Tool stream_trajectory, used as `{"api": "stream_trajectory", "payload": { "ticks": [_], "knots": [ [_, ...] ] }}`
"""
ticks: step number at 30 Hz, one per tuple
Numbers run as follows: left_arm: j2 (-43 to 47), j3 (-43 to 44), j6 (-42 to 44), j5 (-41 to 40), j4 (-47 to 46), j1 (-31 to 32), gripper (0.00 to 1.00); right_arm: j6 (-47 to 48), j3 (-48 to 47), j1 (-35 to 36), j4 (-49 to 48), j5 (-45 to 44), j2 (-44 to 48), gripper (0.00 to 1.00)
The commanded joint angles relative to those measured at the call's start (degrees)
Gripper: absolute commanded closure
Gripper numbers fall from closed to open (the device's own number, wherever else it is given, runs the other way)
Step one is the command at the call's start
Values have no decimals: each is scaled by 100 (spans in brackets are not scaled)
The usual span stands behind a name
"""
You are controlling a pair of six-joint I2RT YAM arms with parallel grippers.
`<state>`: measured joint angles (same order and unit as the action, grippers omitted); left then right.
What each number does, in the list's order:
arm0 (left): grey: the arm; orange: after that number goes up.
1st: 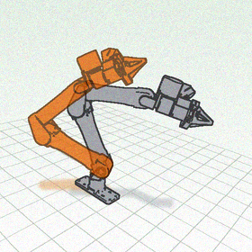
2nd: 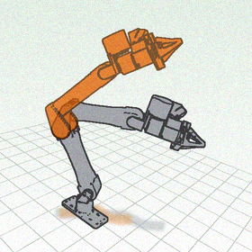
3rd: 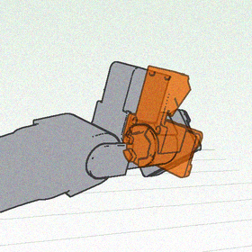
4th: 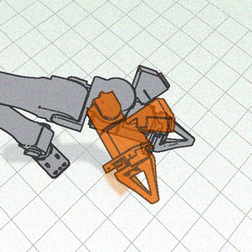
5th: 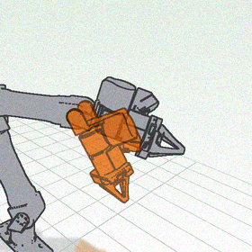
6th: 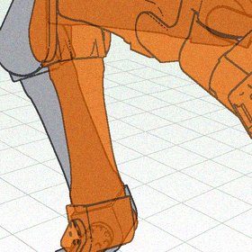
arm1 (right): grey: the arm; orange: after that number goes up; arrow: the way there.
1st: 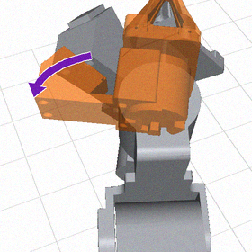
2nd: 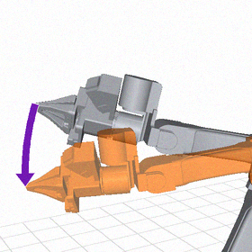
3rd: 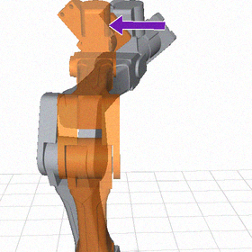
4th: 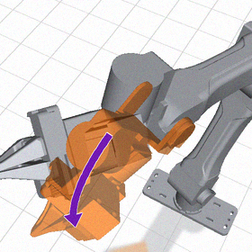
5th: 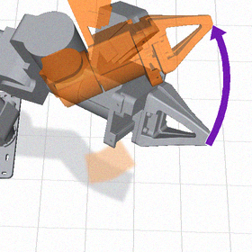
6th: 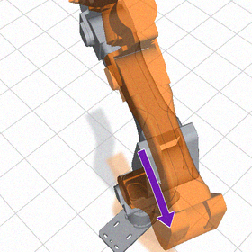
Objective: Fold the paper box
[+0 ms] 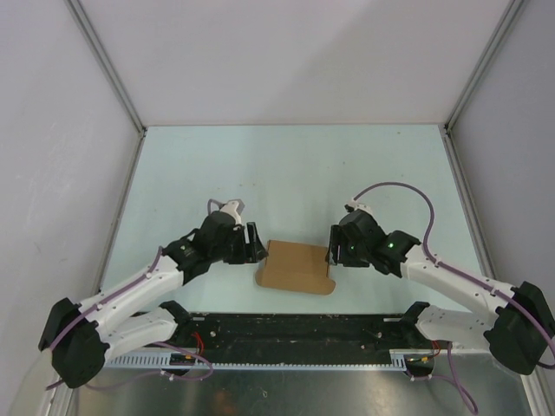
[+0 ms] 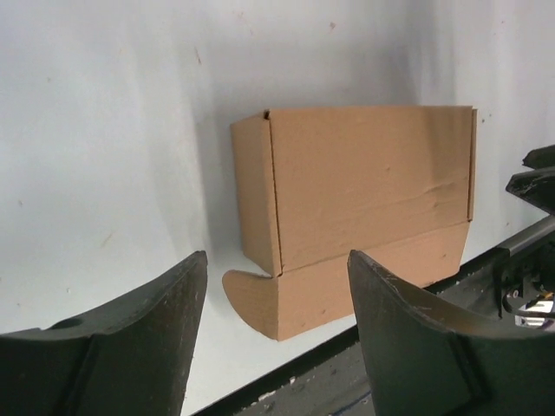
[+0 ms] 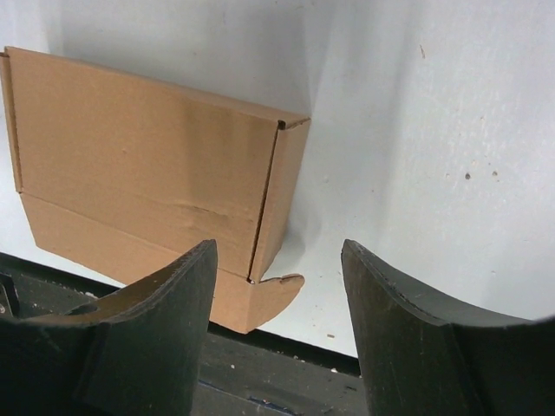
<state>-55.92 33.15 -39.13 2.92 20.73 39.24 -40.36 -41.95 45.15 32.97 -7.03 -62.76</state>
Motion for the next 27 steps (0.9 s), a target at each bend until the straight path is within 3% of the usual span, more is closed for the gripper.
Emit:
{"api": "stream_trajectory", "payload": {
  "ticks": [1, 6, 14, 20, 27],
  "knots": [
    [-226, 517, 336, 7, -192, 39, 30, -174, 38, 64, 77, 34, 124, 36],
    [-227, 368, 389, 174, -192, 267, 31, -270, 152, 362, 192, 97, 396, 36],
    [-156, -45, 257, -177, -219, 760, 26, -850, 750, 767, -194, 35, 994, 25],
    [-322, 226, 301, -696, -315, 760, 23, -1184, 1093, 987, -677, -168, 1029, 28],
    [-762, 149, 73, -564, -333, 769, 25, -1413, 1110, 1295, -1029, -167, 731, 34]
  ]
}}
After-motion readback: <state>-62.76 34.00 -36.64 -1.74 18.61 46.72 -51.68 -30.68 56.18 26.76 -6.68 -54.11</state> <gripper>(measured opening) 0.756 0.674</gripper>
